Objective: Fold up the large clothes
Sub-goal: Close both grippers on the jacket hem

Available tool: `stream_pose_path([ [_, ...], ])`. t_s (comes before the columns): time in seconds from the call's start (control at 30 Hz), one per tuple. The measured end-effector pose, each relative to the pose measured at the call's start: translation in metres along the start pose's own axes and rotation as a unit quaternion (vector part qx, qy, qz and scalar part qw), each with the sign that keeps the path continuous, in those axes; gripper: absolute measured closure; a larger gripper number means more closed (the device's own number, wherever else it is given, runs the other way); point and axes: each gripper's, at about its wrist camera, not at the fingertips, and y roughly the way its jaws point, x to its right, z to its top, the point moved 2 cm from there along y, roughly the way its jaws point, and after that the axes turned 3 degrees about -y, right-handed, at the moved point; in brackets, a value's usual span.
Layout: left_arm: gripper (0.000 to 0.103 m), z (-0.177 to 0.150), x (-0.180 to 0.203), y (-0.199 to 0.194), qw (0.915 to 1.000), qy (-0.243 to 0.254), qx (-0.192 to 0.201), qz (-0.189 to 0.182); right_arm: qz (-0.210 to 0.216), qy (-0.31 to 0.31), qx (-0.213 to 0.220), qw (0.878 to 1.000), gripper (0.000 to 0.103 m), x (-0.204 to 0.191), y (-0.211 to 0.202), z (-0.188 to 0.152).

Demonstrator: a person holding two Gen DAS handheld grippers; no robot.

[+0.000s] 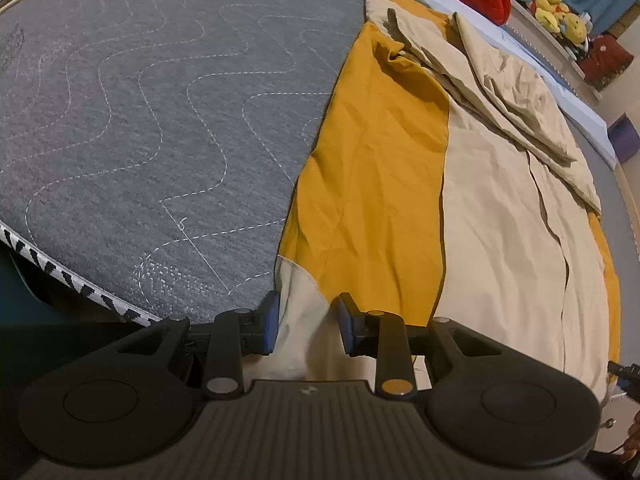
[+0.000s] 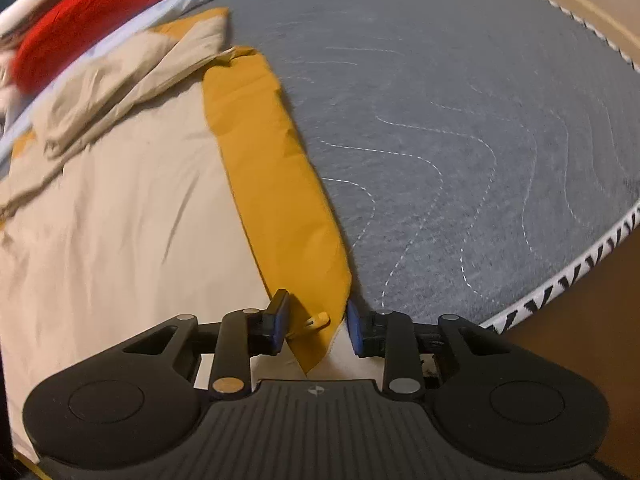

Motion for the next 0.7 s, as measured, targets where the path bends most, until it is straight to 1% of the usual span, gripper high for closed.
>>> stream_pose_path([
  [0.07, 0.072, -0.001, 0.001, 0.001, 0.9999, 0.012, 0.003, 0.007, -0.004, -0.006, 0.000, 1.000, 0.076, -0.001, -0.001, 0.000],
  [0.1, 0.081, -0.001, 0.001, 0.002, 0.9998, 0.016, 0.004, 0.011, -0.003, -0.005, 0.000, 1.000, 0.086, 0.000, -0.002, 0.000],
  [0.13, 0.095, -0.002, 0.002, 0.002, 0.9997, 0.019, 0.006, 0.012, 0.000, -0.003, 0.001, 1.000, 0.094, 0.001, -0.003, 0.001],
  [0.2, 0.097, -0.001, 0.004, -0.004, 0.9996, 0.025, 0.014, 0.004, 0.010, 0.003, 0.008, 1.000, 0.095, 0.003, -0.007, 0.002],
  [0.33, 0.096, -0.002, 0.011, -0.019, 0.9988, 0.038, 0.031, -0.005, 0.033, 0.004, 0.028, 0.999, 0.095, -0.002, -0.021, 0.003],
  [0.37, 0.095, -0.002, 0.012, -0.019, 0.9987, 0.040, 0.032, -0.002, 0.031, 0.005, 0.027, 0.999, 0.094, -0.002, -0.021, 0.003],
  [0.4, 0.094, -0.003, 0.012, -0.018, 0.9988, 0.040, 0.029, 0.001, 0.027, 0.010, 0.023, 0.999, 0.089, -0.001, -0.019, 0.003],
  [0.5, 0.093, -0.003, 0.010, -0.007, 0.9993, 0.032, 0.011, 0.013, 0.010, 0.010, -0.004, 1.000, 0.086, 0.000, -0.008, 0.000],
  [0.53, 0.091, -0.004, 0.008, -0.003, 0.9993, 0.032, 0.006, 0.017, 0.003, 0.003, -0.007, 1.000, 0.085, -0.002, -0.005, -0.001],
  [0.6, 0.090, -0.005, 0.009, 0.002, 0.9990, 0.037, 0.002, 0.025, -0.006, -0.014, -0.006, 1.000, 0.084, -0.005, -0.003, -0.002],
  [0.7, 0.090, -0.004, 0.011, 0.004, 0.9985, 0.044, 0.004, 0.031, -0.010, -0.022, -0.005, 1.000, 0.083, -0.008, -0.002, -0.003],
])
